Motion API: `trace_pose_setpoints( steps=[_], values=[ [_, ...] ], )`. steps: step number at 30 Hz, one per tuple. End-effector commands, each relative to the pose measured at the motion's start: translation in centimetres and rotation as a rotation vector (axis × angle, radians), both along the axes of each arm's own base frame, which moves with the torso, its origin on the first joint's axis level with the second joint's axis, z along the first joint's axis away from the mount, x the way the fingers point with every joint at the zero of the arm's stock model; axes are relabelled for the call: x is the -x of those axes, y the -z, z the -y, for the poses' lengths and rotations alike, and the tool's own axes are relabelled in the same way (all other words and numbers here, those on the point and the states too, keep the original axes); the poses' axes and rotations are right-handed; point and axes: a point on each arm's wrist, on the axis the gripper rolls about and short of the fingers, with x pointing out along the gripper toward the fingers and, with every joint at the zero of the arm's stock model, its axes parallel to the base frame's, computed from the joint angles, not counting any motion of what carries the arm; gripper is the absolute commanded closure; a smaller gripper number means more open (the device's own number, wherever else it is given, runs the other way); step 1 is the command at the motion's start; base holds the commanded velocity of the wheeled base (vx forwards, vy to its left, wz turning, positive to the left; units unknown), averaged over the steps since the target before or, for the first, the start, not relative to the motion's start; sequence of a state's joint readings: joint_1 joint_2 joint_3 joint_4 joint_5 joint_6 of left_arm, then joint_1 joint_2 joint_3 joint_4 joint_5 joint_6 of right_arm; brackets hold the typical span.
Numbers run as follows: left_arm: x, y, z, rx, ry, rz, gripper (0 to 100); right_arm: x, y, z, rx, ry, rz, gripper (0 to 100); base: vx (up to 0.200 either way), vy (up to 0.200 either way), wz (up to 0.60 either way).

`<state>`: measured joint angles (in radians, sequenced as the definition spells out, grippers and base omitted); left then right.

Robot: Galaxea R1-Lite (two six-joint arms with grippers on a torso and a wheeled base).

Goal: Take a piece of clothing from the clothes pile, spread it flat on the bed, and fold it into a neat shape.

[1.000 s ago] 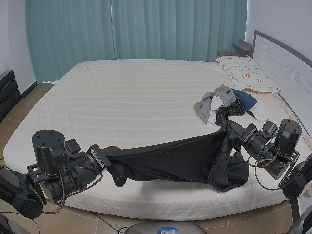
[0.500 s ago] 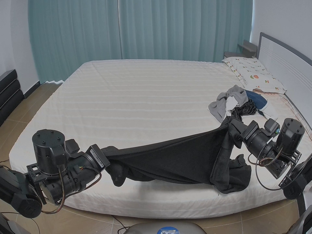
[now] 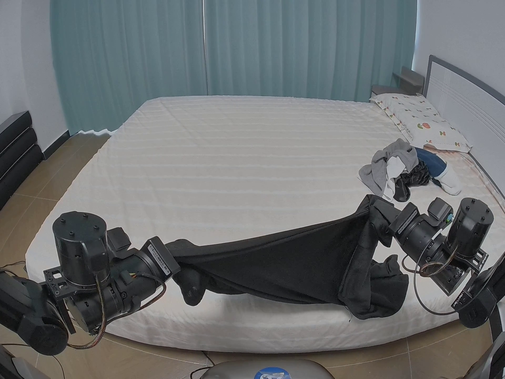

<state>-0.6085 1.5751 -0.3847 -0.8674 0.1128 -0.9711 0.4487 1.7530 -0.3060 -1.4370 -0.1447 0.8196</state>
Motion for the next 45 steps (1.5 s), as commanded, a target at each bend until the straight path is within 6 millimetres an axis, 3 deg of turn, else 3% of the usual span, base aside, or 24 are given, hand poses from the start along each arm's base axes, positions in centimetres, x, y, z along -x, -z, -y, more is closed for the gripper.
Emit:
trace_pose_setpoints(
  steps=[1, 7, 23, 27, 32, 37, 39, 40, 45],
  values=[
    [0.3, 0.3, 0.3, -0.004, 0.021, -0.011, 100, 0.5, -0.1, 0.1, 0.014, -0.008, 0.004, 100, 0.000, 0.000, 0.00],
    [0.4, 0.3, 0.5, -0.004, 0.030, -0.011, 100, 0.7, -0.3, 0.0, 0.011, -0.012, 0.017, 100, 0.000, 0.000, 0.00],
    [2.0, -1.7, 0.0, 0.007, 0.063, 0.064, 100, 4.4, -3.7, -0.4, 0.007, -0.088, 0.160, 100, -0.200, 0.000, 0.00],
    [2.8, -3.1, -0.5, 0.017, 0.072, 0.117, 100, 5.5, -5.8, 0.4, 0.011, -0.071, 0.261, 100, -0.100, 0.000, 0.00],
    [1.9, -4.6, -0.7, 0.046, 0.036, 0.167, 100, 5.9, -9.3, 1.4, -0.016, -0.027, 0.369, 100, 0.000, 0.000, 0.00],
    [-0.2, -7.0, -1.4, 0.034, -0.037, 0.212, 100, 4.7, -14.7, 2.4, 0.000, 0.034, 0.370, 100, 0.000, 0.000, 0.00],
    [-0.4, -7.3, -1.5, 0.030, -0.047, 0.215, 100, 4.4, -15.5, 2.6, 0.005, 0.046, 0.368, 100, 0.000, 0.000, 0.00],
    [-0.9, -8.0, -1.5, 0.027, -0.058, 0.211, 100, 3.8, -17.1, 3.0, 0.010, 0.069, 0.365, 100, 0.000, 0.000, 0.00],
    [-1.7, -8.9, -1.7, 0.028, -0.079, 0.217, 100, 2.1, -18.7, 3.0, 0.019, 0.088, 0.362, 100, 0.000, 0.000, 0.00]
  ],
)
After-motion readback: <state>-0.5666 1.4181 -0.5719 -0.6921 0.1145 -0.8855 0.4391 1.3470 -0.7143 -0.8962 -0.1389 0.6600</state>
